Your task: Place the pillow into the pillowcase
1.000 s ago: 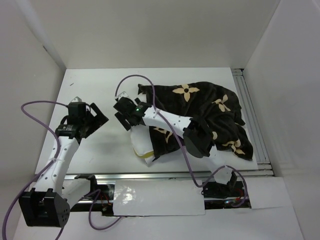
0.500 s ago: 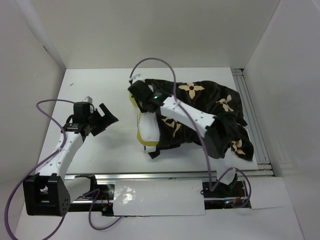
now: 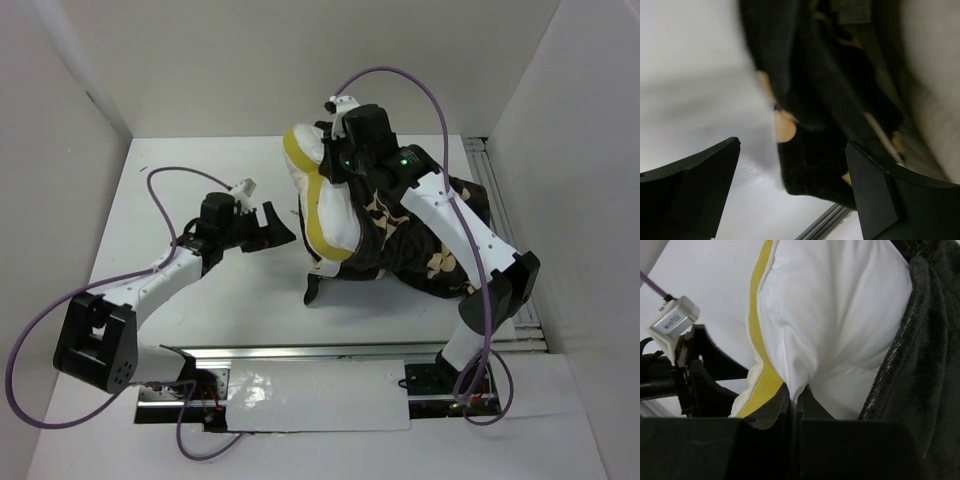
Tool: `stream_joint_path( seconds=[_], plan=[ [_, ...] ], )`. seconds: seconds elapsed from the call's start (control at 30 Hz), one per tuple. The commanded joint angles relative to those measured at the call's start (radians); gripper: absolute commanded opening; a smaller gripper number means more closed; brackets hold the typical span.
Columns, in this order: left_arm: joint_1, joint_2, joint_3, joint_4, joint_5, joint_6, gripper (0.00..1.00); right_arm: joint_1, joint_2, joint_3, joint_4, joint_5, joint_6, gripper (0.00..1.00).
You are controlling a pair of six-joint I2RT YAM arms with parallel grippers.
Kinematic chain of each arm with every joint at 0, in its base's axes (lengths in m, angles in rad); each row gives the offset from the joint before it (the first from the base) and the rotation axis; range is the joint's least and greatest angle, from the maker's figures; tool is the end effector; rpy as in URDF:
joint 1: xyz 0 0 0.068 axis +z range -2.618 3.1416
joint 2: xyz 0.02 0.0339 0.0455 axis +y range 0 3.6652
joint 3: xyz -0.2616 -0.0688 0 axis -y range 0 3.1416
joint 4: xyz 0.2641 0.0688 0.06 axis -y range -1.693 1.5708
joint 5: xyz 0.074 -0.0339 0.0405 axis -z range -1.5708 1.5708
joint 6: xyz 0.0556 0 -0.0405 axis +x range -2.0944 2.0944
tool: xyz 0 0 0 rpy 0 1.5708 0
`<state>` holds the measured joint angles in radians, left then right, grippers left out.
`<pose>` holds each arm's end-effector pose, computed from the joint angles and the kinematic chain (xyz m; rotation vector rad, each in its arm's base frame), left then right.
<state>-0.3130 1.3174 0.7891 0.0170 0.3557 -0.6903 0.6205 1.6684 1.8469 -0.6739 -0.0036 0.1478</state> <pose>0.3011 -0.1178 0.2237 -0.1840 2.1911 -0.9604 0.3324 0.2378 0.4182 -0.4941 2.0418 0.4730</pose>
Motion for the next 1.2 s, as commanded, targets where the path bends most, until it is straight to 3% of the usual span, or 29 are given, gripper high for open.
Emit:
stream_joint_path(
  seconds=[0.0,0.3,0.37,0.53,0.77,0.83,0.87,0.9,1.0,1.1,1.17],
  plan=[
    [-0.075,0.029,0.074,0.133,-0.029,0.038,1.0,-0.025,-0.042,-0.006,0.094,-0.2,0.007,0.0],
    [-0.204,0.292,0.234,0.144,-0.164,0.028,1.0,-0.103,-0.07,-0.006,0.119,-0.292,0.05,0.0],
    [-0.213,0.333,0.208,0.197,-0.112,-0.023,1.0,-0.116,-0.079,0.003,0.143,-0.302,0.078,0.0],
    [-0.213,0.379,0.118,0.532,0.028,-0.136,1.0,-0.136,-0.079,0.023,0.165,-0.363,0.098,0.0],
    [-0.262,0.49,0.26,0.469,0.011,-0.11,0.98,-0.157,-0.111,0.0,0.165,-0.414,0.128,0.0],
    [-0.262,0.503,0.26,0.506,0.034,-0.124,0.86,-0.168,-0.128,-0.046,0.184,-0.423,0.14,0.0],
    [-0.262,0.503,0.26,0.506,0.034,-0.124,0.39,-0.168,-0.142,-0.066,0.194,-0.423,0.141,0.0],
    [-0.252,0.503,0.26,0.506,0.034,-0.124,0.0,-0.168,-0.142,-0.092,0.194,-0.408,0.141,0.0],
    [-0.219,0.45,0.26,0.384,-0.009,-0.091,0.0,-0.119,-0.163,-0.126,0.148,-0.255,0.095,0.0],
    [-0.149,0.275,0.167,0.272,-0.182,-0.091,0.0,-0.064,-0.154,-0.135,0.077,-0.031,0.065,0.0],
    [-0.115,0.176,0.153,0.11,-0.376,-0.078,0.0,-0.018,-0.145,-0.173,0.054,0.095,0.039,0.0]
  ],
)
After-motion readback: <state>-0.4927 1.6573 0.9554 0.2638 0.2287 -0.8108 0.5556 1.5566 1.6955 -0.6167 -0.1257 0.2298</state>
